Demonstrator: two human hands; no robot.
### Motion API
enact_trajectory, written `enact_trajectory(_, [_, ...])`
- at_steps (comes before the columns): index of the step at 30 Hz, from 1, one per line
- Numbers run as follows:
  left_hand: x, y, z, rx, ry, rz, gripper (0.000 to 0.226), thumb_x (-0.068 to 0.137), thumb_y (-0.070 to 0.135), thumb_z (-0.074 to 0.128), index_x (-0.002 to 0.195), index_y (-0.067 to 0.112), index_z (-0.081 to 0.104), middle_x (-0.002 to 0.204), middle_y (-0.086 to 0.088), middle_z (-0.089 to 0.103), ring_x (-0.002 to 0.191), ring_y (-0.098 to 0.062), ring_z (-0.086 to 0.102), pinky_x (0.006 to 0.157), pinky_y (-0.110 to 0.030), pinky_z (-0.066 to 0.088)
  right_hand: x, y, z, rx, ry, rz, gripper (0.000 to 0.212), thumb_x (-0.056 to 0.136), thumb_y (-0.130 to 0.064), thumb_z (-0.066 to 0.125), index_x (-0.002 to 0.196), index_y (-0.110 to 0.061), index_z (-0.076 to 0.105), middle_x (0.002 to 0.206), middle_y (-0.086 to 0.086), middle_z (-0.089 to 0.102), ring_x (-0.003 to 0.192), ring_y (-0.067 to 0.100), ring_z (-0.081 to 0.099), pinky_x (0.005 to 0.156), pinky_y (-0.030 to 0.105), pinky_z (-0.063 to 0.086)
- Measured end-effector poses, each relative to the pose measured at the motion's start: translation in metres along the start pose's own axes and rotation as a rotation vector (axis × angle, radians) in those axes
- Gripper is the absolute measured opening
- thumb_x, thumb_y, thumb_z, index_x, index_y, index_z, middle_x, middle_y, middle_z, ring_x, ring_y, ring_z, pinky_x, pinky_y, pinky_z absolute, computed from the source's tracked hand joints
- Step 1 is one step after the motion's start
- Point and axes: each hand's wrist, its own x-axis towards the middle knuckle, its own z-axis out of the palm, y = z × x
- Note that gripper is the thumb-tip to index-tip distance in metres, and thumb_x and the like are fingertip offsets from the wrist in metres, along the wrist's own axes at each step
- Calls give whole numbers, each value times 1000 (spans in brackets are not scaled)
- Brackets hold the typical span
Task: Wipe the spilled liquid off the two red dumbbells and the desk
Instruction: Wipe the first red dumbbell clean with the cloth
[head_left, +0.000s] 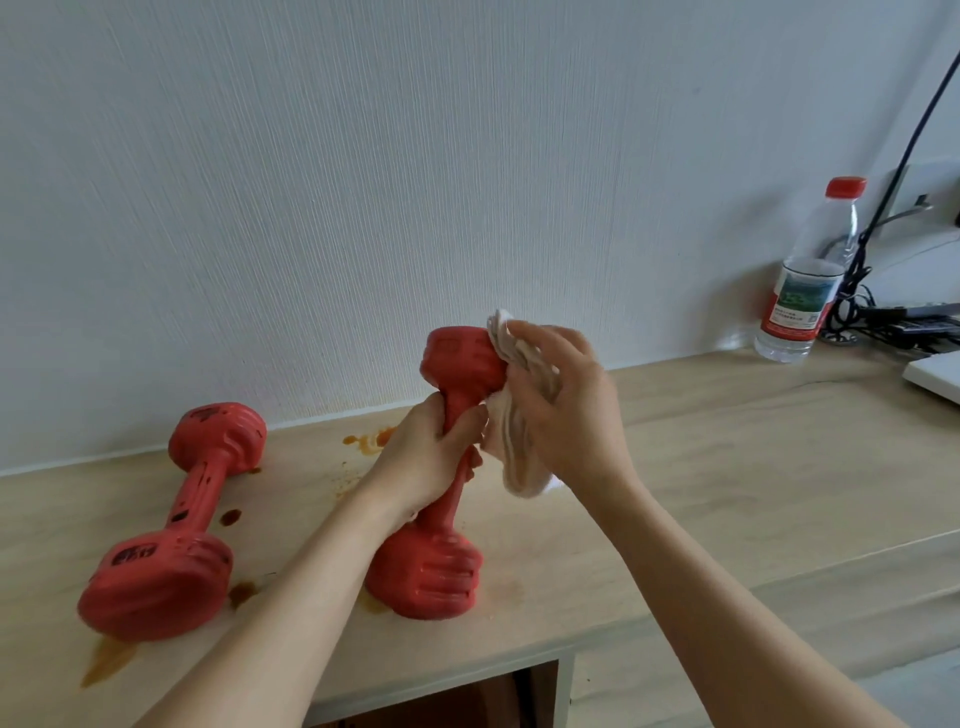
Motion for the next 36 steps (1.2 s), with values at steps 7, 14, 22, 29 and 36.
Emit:
enact_trajectory(7, [-5, 0, -2, -83, -109, 24, 15, 93, 23, 53, 83, 13, 57, 66, -3, 56, 56, -15, 56, 54, -28, 47, -6, 26, 2, 47, -23, 144, 31, 89, -6, 56, 117, -19, 62, 109, 2, 67, 104, 14, 63, 94, 40, 49])
enact_trajectory(14, [-6, 2, -5, -139, -102, 43, 20, 86, 33, 56, 81, 15, 60, 64, -6, 57, 55, -15, 58, 52, -25, 47, -6, 15, -3, 297, -67, 181, 26, 90, 4, 52, 107, -9, 66, 93, 7, 71, 86, 8, 65, 84, 33, 53])
enact_trajectory(22, [-4, 2, -8, -151, -42, 2, 25, 93, 29, 51, 83, 8, 58, 64, -5, 58, 54, -16, 56, 51, -28, 47, -9, 6, 3, 80, -17, 53, 25, 88, -2, 58, 106, -16, 69, 94, -4, 66, 86, 8, 65, 80, 17, 50])
enact_trajectory(29, [-6, 6, -6, -75, -222, 11, 29, 87, 37, 54, 89, 9, 59, 69, -4, 61, 61, -13, 62, 62, -32, 54, -3, 20, -8, 507, -123, 279, 38, 83, 13, 54, 100, -17, 70, 94, 8, 73, 91, 20, 68, 89, 39, 53])
enact_trajectory(36, [1, 0, -4, 235, -27, 31, 33, 92, 46, 46, 99, 15, 54, 92, -7, 65, 85, -24, 66, 83, -51, 52, -9, 20, -10, 457, -27, 322, 28, 85, 5, 60, 102, -15, 69, 92, 7, 73, 87, 17, 70, 82, 34, 56])
